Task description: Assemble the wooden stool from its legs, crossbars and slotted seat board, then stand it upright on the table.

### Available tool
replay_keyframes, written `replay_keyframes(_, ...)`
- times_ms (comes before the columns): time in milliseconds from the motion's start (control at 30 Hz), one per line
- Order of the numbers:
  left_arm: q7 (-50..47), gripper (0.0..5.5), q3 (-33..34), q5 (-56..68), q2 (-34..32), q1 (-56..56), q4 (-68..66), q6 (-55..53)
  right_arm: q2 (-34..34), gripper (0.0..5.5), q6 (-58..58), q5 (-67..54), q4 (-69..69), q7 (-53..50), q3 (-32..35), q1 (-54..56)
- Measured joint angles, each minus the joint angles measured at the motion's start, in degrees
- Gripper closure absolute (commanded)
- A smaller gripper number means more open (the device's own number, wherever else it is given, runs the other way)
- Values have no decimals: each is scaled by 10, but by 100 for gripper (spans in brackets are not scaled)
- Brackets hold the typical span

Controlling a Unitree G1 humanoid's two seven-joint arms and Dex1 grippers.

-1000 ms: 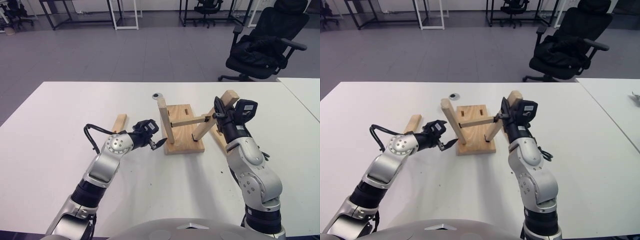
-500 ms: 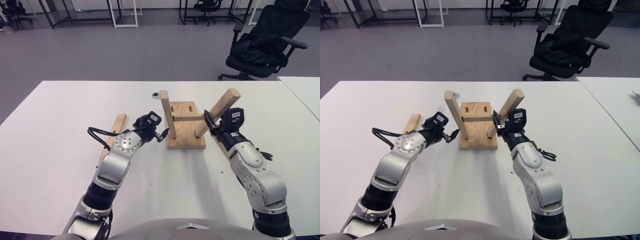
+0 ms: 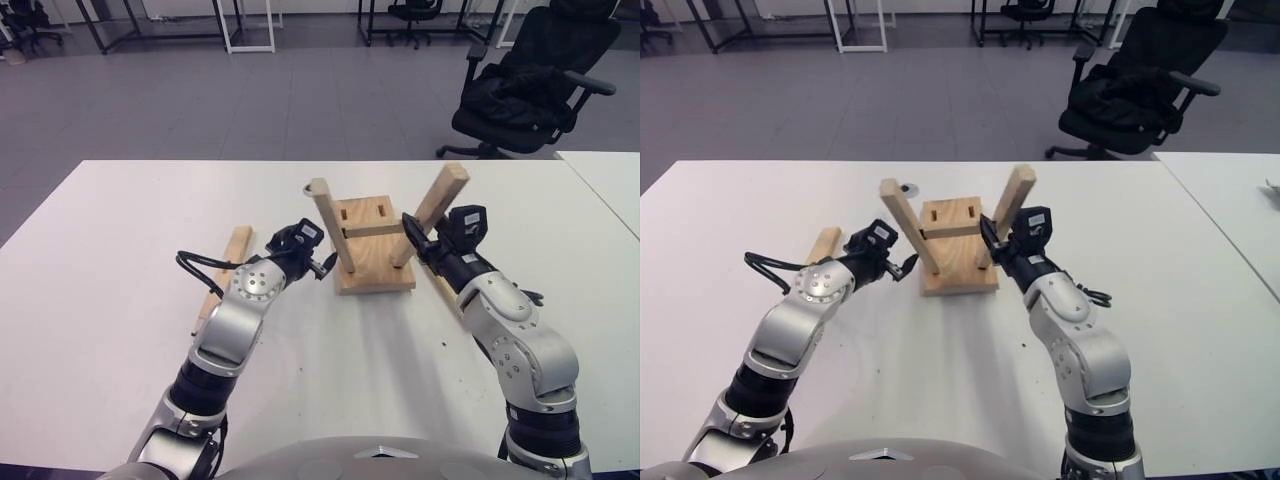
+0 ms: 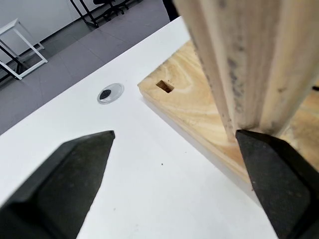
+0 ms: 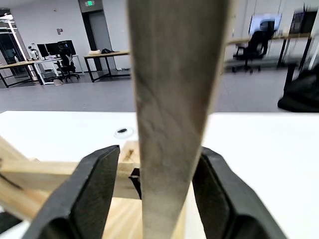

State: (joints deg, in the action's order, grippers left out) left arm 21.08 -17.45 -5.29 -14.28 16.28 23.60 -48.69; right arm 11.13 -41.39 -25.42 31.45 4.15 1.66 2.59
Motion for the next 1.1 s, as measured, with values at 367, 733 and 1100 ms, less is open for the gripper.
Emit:
replay_keyframes(367,74,101,157,27,-175,89,-41,80,123,309,39,-101,-8,176,114,76)
replay_keyframes(733,75,101,229,303,29,265,-109,139,166,309,-13,-246,-135,150,161,305)
replay_keyframes(1100,94,101,148,248,38,246,-300,300,121,309,14,-191,-162,115,99,239)
